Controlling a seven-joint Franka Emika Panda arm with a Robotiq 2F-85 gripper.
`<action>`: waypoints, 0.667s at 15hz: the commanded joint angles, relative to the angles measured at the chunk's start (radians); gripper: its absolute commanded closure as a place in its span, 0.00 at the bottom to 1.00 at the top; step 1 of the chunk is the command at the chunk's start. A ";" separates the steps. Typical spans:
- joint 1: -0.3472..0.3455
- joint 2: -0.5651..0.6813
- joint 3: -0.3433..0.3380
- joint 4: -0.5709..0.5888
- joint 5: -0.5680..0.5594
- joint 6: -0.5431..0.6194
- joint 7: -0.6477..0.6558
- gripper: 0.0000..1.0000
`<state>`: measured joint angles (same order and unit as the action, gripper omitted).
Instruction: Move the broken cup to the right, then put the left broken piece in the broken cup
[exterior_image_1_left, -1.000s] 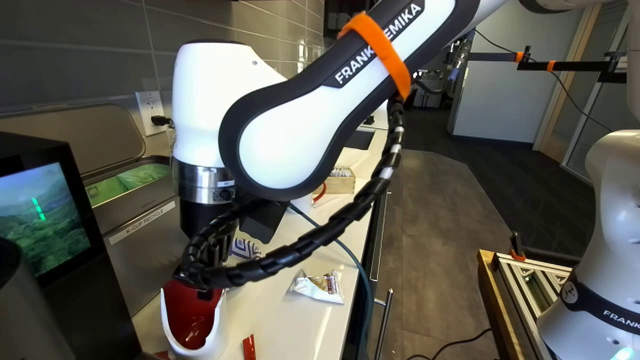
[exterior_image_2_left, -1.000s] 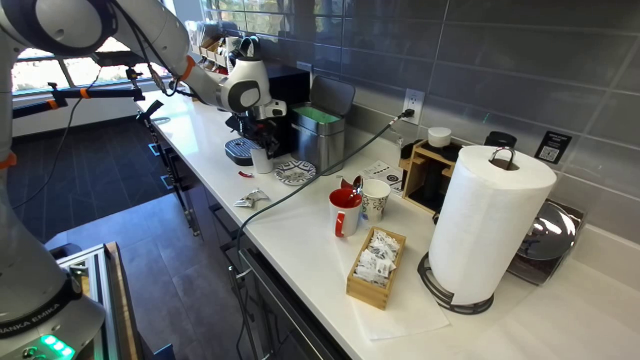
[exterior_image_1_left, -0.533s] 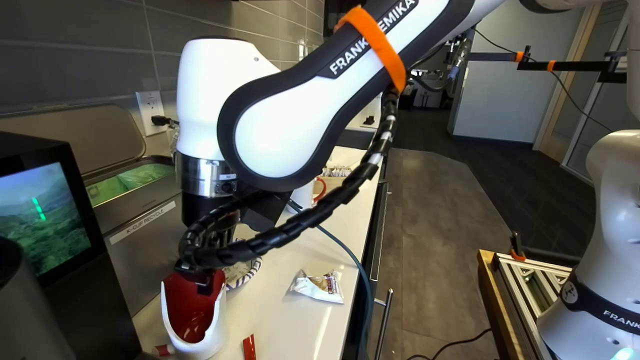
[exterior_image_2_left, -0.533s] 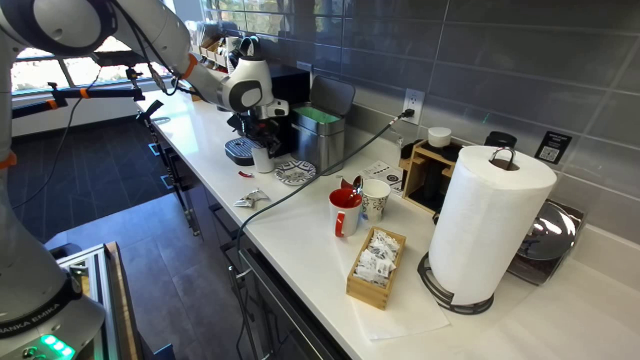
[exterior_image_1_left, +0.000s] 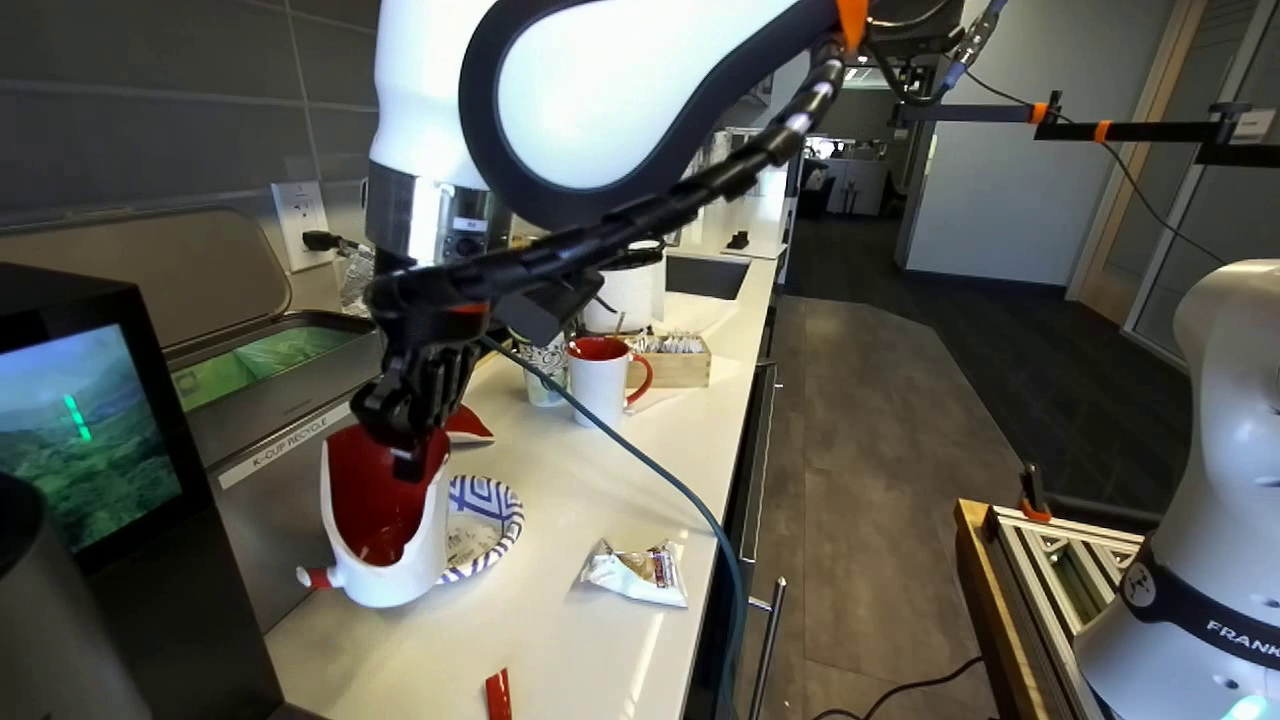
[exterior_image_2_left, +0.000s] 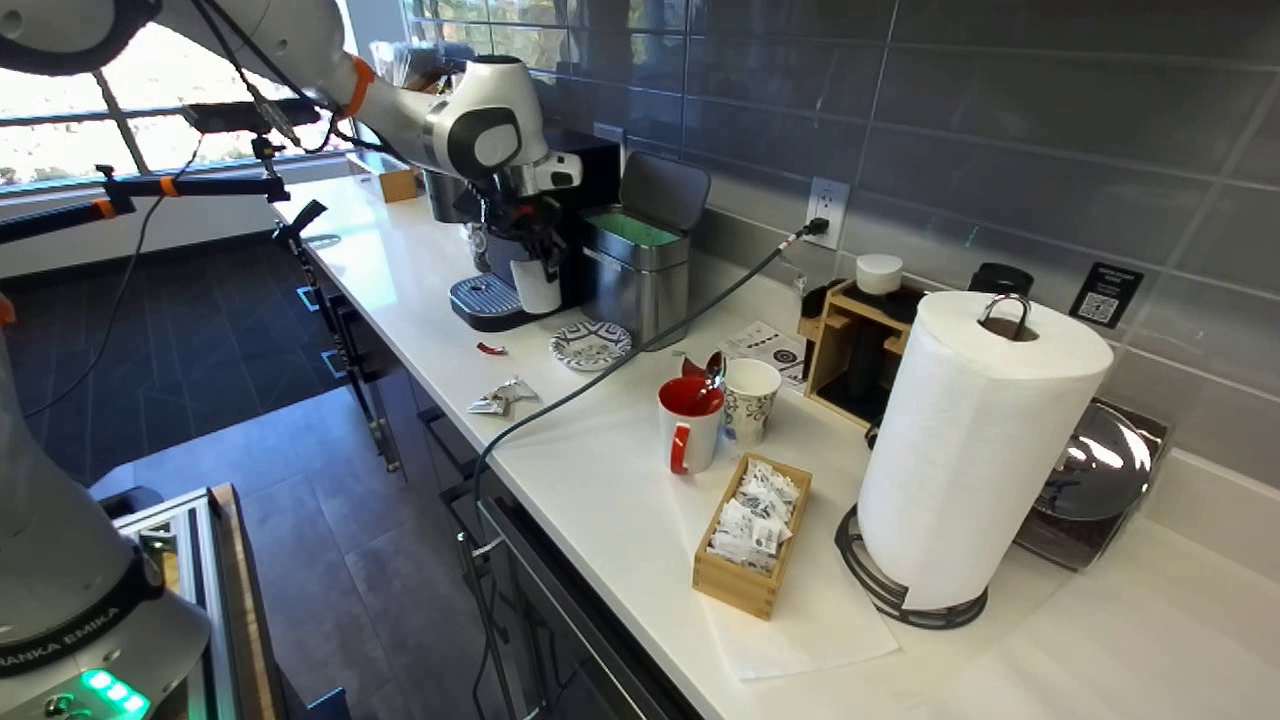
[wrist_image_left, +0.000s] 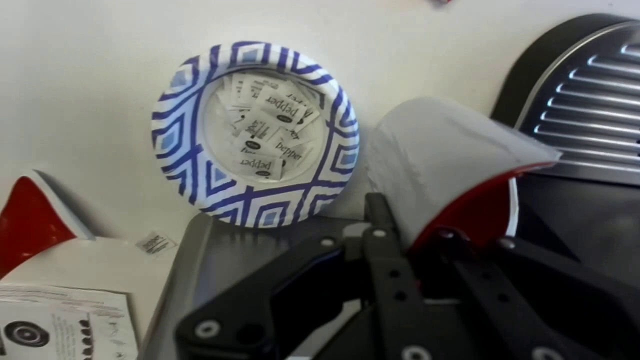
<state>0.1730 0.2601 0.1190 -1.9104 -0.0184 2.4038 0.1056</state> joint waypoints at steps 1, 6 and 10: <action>-0.023 -0.085 -0.041 -0.047 -0.028 -0.034 0.047 0.97; -0.080 -0.126 -0.108 -0.096 -0.029 -0.034 0.110 0.97; -0.122 -0.154 -0.146 -0.157 -0.022 -0.032 0.149 0.97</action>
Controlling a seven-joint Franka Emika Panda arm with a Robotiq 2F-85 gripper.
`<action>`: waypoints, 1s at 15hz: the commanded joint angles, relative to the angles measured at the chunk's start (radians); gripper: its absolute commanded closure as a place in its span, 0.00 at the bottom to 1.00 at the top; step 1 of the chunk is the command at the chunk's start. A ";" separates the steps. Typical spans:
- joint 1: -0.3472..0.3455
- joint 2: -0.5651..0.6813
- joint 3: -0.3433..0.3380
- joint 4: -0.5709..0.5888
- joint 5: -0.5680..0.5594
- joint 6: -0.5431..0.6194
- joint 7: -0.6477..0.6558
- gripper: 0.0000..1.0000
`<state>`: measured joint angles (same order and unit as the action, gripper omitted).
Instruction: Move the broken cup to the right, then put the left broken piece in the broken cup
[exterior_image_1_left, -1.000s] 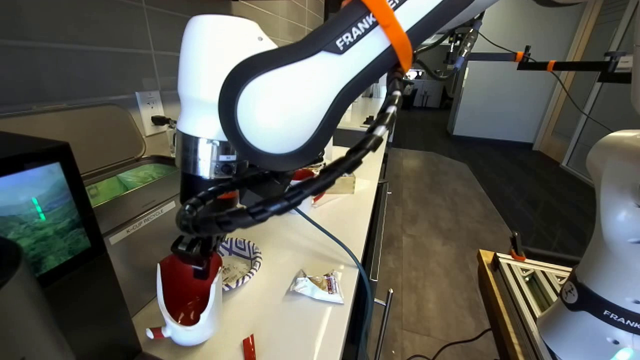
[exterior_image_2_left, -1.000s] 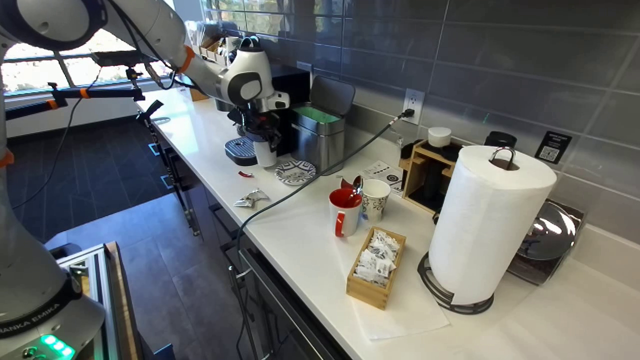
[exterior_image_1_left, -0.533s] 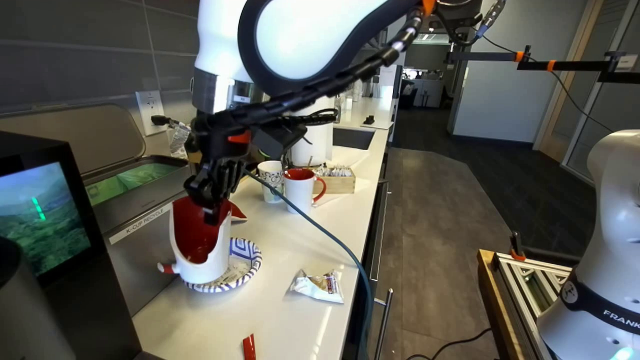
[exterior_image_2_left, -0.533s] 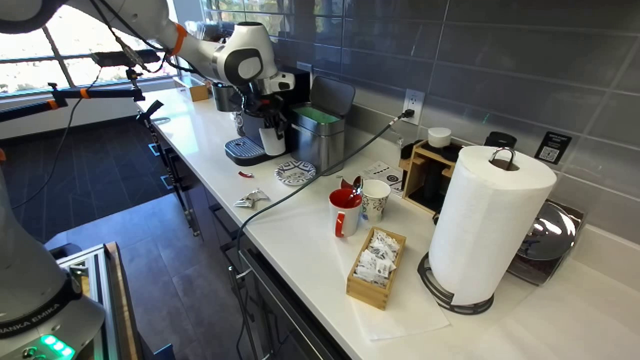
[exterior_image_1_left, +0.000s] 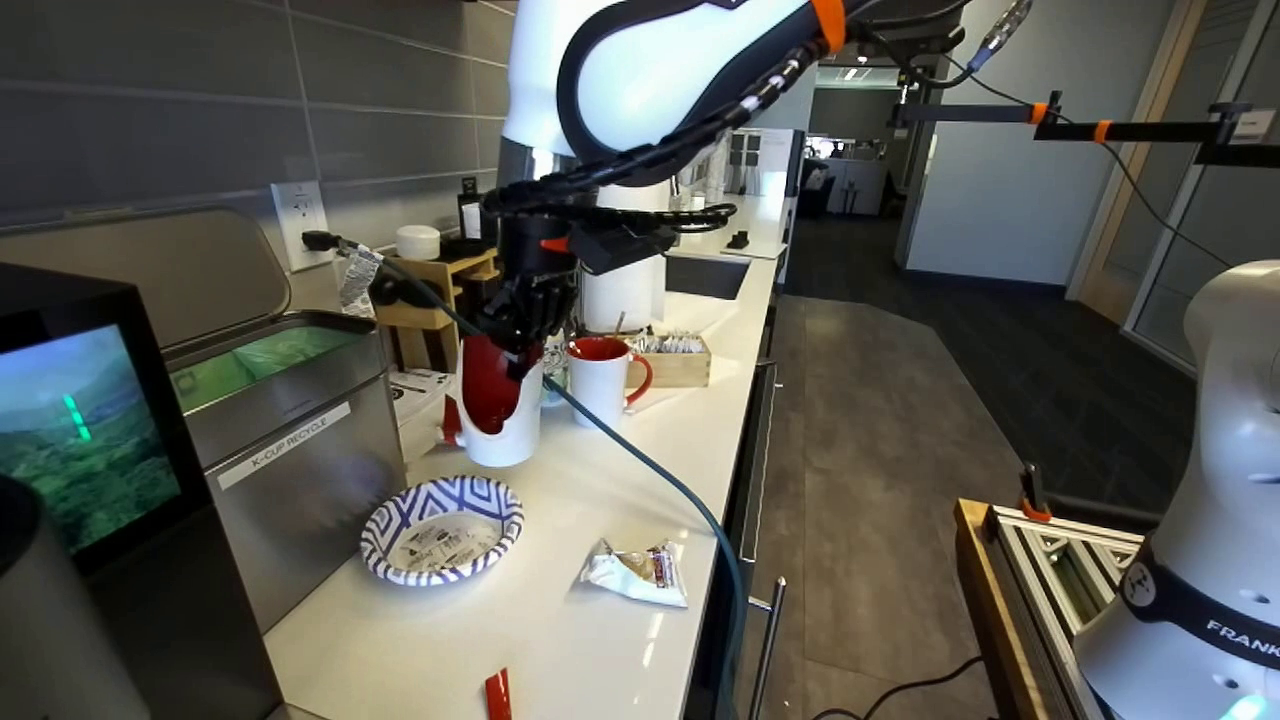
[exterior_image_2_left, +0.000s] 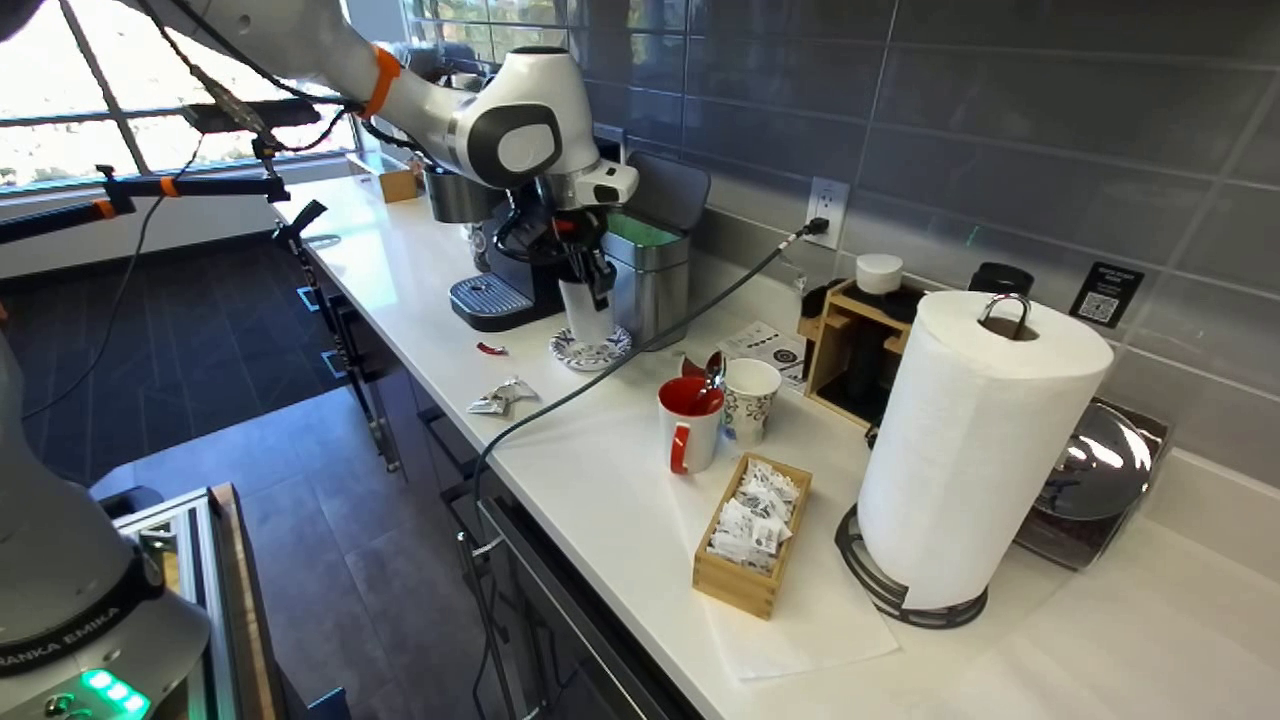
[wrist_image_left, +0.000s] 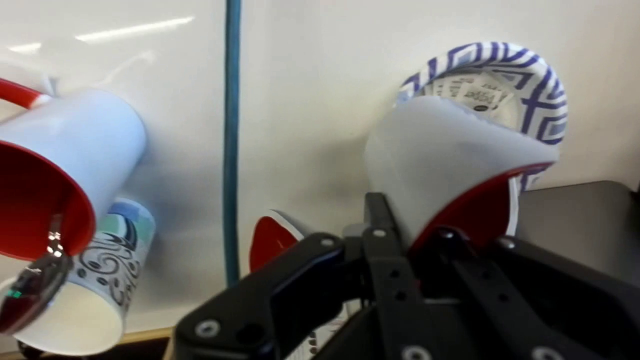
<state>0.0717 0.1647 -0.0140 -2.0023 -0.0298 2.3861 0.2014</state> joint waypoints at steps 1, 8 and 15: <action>-0.027 -0.069 -0.022 -0.082 -0.020 -0.008 0.074 0.97; -0.016 -0.069 -0.036 -0.146 -0.126 0.093 0.303 0.97; -0.001 -0.026 -0.045 -0.159 -0.232 0.144 0.492 0.97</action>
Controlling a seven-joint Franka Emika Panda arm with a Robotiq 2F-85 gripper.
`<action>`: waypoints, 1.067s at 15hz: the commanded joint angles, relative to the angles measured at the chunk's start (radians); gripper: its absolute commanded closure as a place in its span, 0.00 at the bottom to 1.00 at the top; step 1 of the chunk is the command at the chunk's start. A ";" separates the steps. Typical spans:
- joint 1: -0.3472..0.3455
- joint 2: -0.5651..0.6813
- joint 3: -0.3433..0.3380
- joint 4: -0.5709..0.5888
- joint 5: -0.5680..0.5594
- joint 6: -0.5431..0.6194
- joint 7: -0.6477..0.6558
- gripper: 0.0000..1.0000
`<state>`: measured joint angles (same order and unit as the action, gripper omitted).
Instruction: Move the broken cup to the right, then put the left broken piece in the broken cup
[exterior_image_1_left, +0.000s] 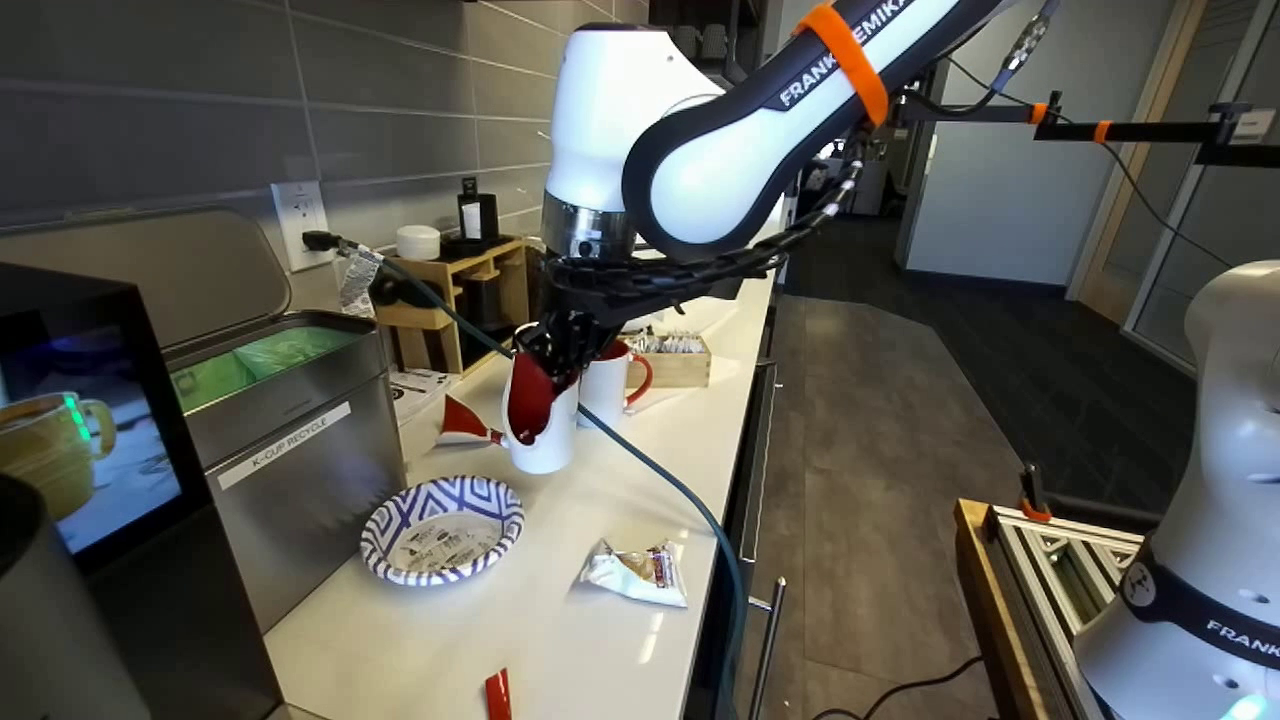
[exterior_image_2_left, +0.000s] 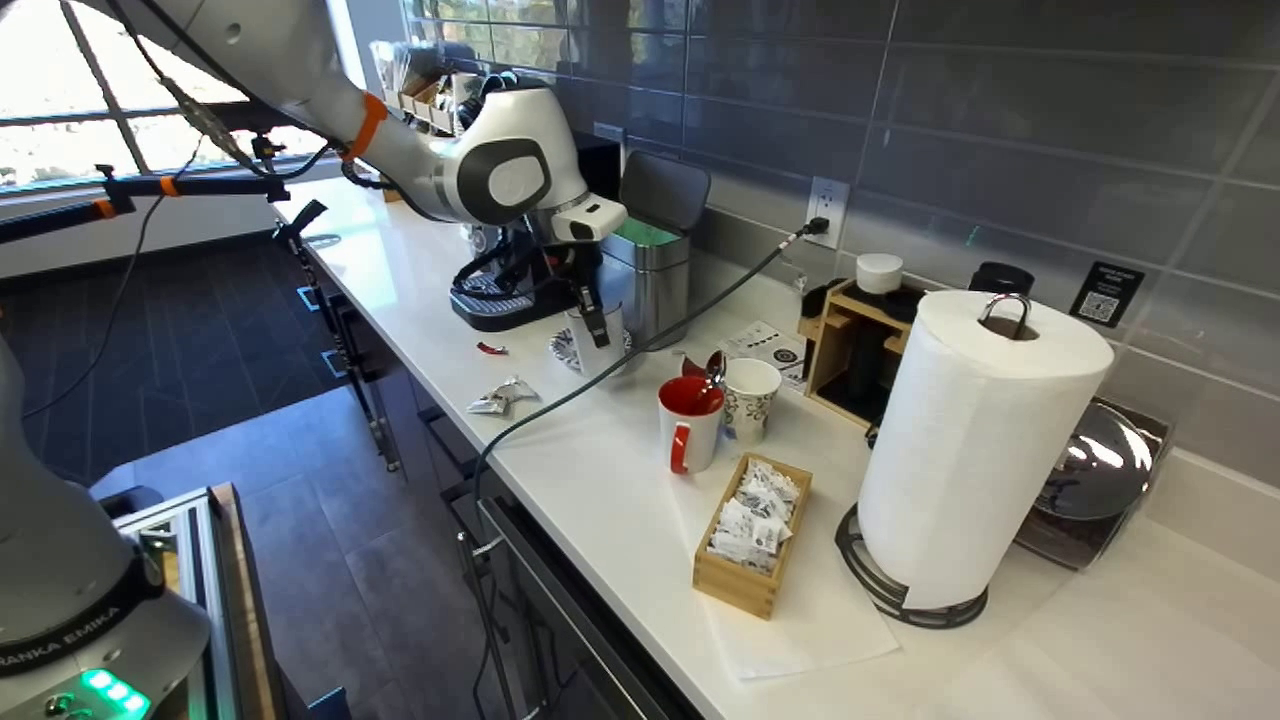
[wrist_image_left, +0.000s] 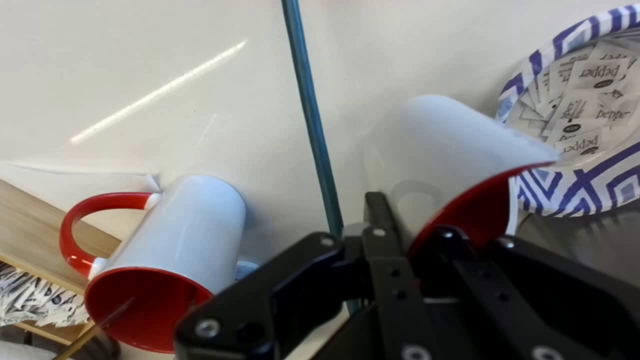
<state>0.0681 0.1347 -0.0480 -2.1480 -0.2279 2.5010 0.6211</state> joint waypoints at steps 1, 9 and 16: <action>0.002 0.011 -0.013 -0.012 -0.033 0.027 0.084 0.97; 0.010 0.080 -0.016 0.006 0.010 0.120 0.141 0.97; 0.020 0.112 -0.025 0.019 0.032 0.156 0.136 0.97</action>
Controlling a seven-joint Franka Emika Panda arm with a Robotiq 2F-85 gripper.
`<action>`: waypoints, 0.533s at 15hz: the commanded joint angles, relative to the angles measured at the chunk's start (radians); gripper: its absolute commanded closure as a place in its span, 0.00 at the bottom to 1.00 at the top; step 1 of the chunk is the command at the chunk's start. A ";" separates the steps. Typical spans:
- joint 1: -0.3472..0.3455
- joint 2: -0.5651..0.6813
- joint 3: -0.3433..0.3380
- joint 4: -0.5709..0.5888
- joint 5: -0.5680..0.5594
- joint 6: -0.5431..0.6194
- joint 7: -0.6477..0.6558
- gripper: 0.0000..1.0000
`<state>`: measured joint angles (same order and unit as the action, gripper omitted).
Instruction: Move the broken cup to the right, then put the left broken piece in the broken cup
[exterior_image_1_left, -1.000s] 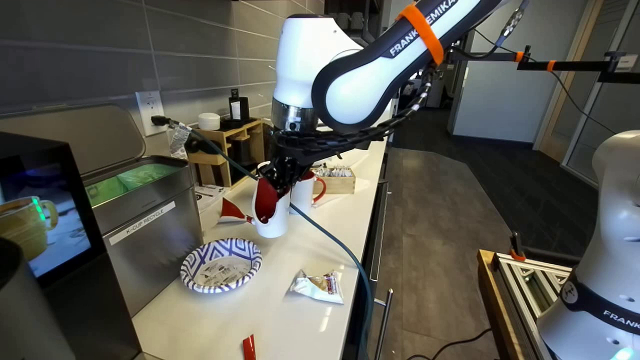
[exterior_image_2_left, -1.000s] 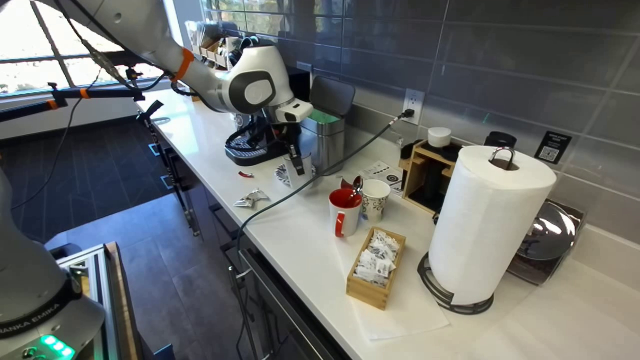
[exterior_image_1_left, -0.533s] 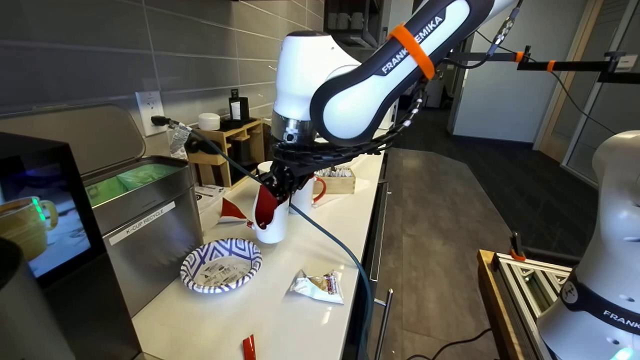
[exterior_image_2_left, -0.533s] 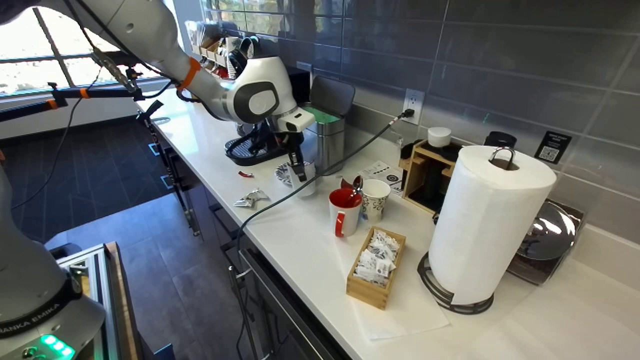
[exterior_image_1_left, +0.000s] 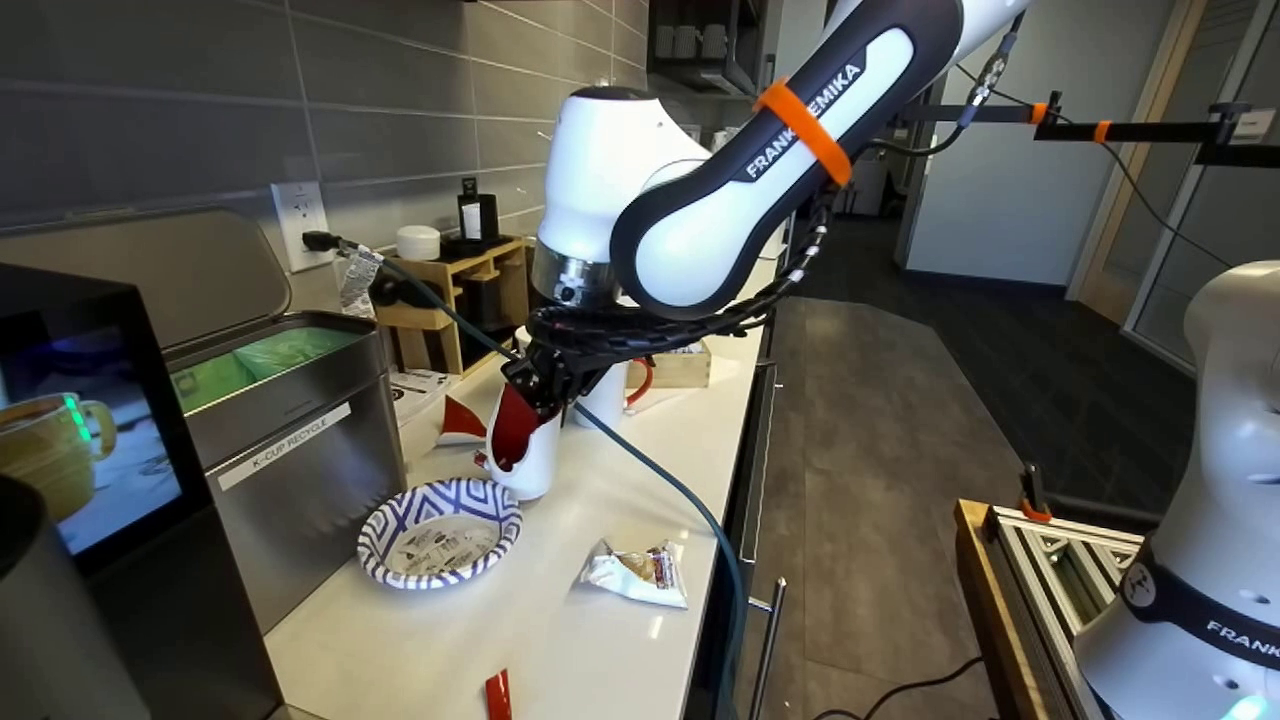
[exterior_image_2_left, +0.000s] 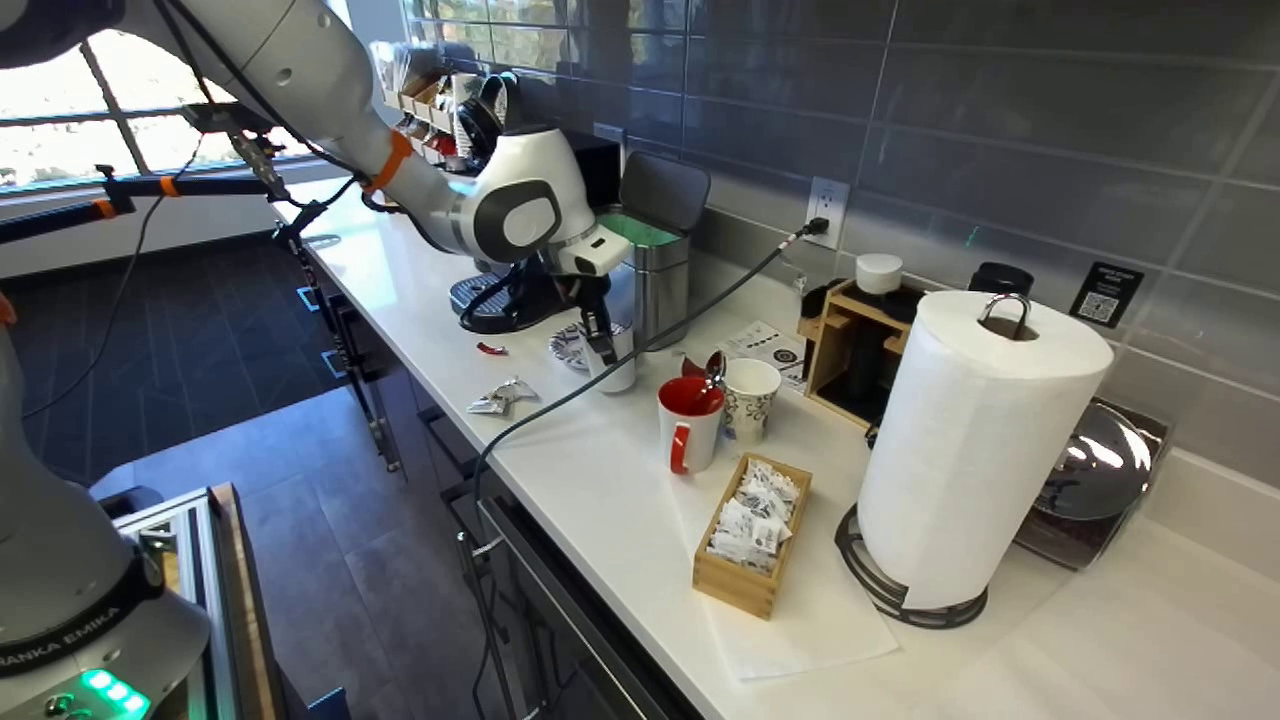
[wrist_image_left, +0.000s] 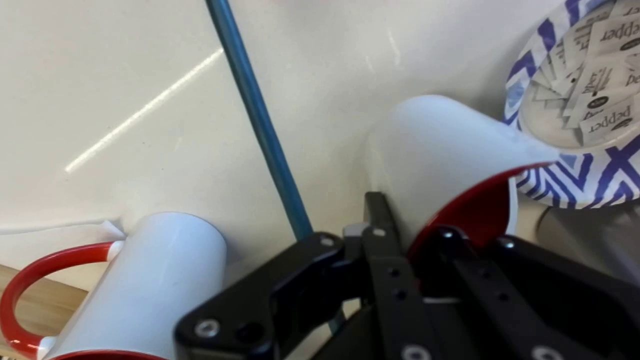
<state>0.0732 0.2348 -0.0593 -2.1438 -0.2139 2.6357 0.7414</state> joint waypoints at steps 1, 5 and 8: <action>0.014 0.015 -0.015 0.017 0.020 0.021 0.016 0.97; 0.014 0.028 -0.016 0.025 0.035 0.018 0.013 0.97; 0.013 0.041 -0.016 0.033 0.049 0.017 0.008 0.97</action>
<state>0.0735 0.2589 -0.0635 -2.1269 -0.1927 2.6369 0.7443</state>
